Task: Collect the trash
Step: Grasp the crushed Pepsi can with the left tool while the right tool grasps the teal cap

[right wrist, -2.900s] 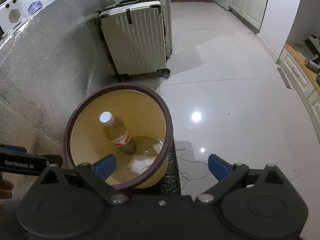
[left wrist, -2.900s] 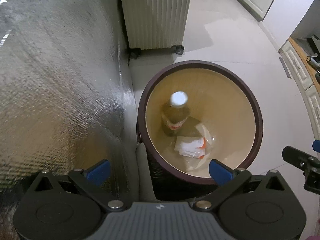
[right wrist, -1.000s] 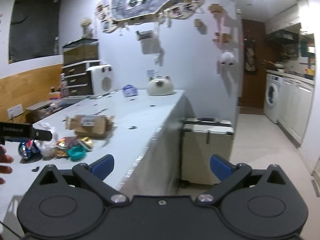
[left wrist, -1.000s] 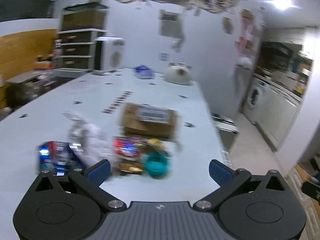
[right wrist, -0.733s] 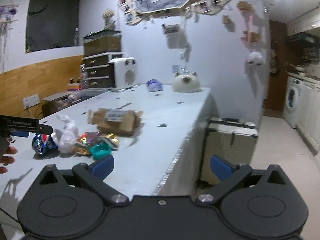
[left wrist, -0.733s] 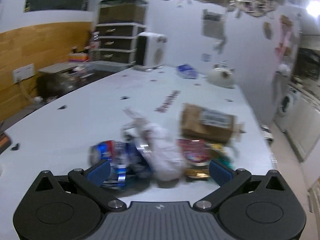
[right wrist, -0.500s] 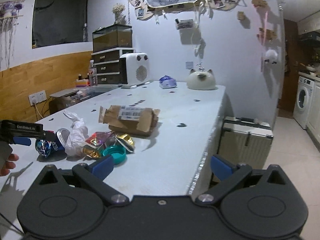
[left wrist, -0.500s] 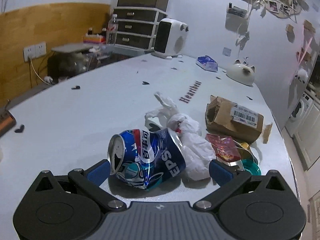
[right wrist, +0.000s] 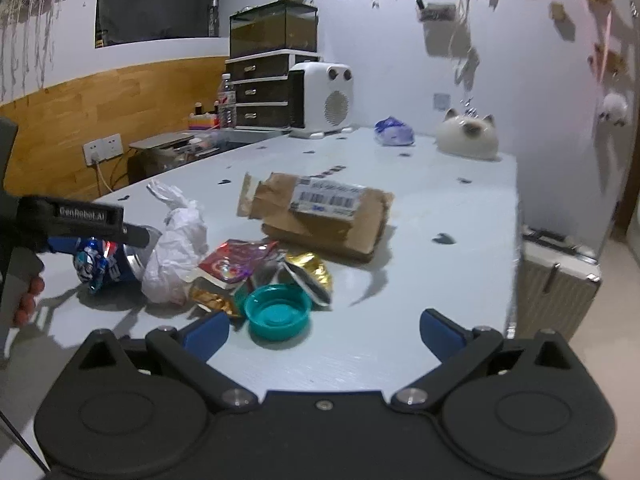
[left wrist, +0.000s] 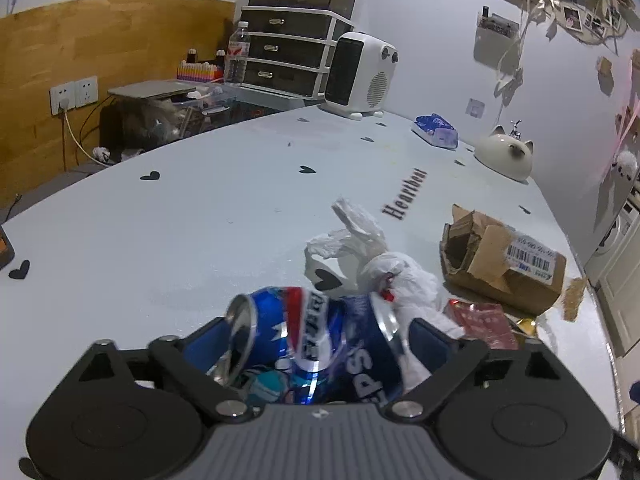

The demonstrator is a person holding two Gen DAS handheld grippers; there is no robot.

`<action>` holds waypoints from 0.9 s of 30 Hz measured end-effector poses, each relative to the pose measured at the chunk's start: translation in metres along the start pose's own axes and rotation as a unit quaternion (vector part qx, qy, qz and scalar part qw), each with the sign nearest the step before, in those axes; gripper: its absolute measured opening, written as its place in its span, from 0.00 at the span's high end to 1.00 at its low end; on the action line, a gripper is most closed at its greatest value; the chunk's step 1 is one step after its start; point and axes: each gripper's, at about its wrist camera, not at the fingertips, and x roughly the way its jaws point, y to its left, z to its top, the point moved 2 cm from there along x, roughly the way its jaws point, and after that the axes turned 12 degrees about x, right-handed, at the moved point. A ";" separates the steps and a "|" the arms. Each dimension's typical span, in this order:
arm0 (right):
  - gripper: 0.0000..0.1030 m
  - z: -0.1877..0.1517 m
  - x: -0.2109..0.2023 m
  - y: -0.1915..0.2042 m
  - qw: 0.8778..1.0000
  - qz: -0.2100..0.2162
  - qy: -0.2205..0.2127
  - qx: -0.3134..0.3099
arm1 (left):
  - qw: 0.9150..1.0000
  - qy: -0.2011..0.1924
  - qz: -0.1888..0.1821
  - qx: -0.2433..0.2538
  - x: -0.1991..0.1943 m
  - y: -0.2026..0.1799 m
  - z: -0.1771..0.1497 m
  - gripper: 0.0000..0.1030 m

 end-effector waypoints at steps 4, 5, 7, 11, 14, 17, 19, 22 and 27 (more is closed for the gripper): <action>0.24 0.006 0.018 -0.007 0.998 0.008 0.023 0.054 | 1.000 -0.007 -0.008 0.019 -0.004 0.005 -0.004 0.11; 0.30 0.007 0.023 -0.010 0.997 0.008 0.030 0.069 | 1.000 -0.009 -0.012 0.026 -0.006 0.005 -0.007 0.11; 0.38 0.010 0.032 -0.013 0.995 0.019 0.043 0.089 | 0.999 -0.012 -0.024 0.041 -0.011 0.006 -0.012 0.11; 0.55 0.010 0.048 -0.010 0.994 0.029 0.056 0.092 | 0.996 -0.013 -0.052 0.066 -0.025 0.004 -0.021 0.12; 0.86 0.006 0.054 -0.008 0.993 0.028 0.070 0.090 | 0.993 -0.015 -0.071 0.093 -0.037 -0.001 -0.029 0.14; 0.95 0.000 0.048 -0.009 0.993 0.036 0.071 0.085 | 0.990 -0.016 -0.081 0.117 -0.048 -0.006 -0.037 0.14; 0.96 -0.006 0.038 -0.010 0.994 0.036 0.070 0.073 | 0.988 -0.018 -0.081 0.134 -0.055 -0.010 -0.042 0.15; 0.96 -0.017 0.015 -0.018 0.995 0.039 0.070 0.063 | 0.984 -0.022 -0.095 0.148 -0.065 -0.017 -0.048 0.16; 0.96 -0.039 -0.031 -0.032 0.994 0.042 0.075 0.066 | 0.975 -0.026 -0.134 0.175 -0.078 -0.036 -0.059 0.18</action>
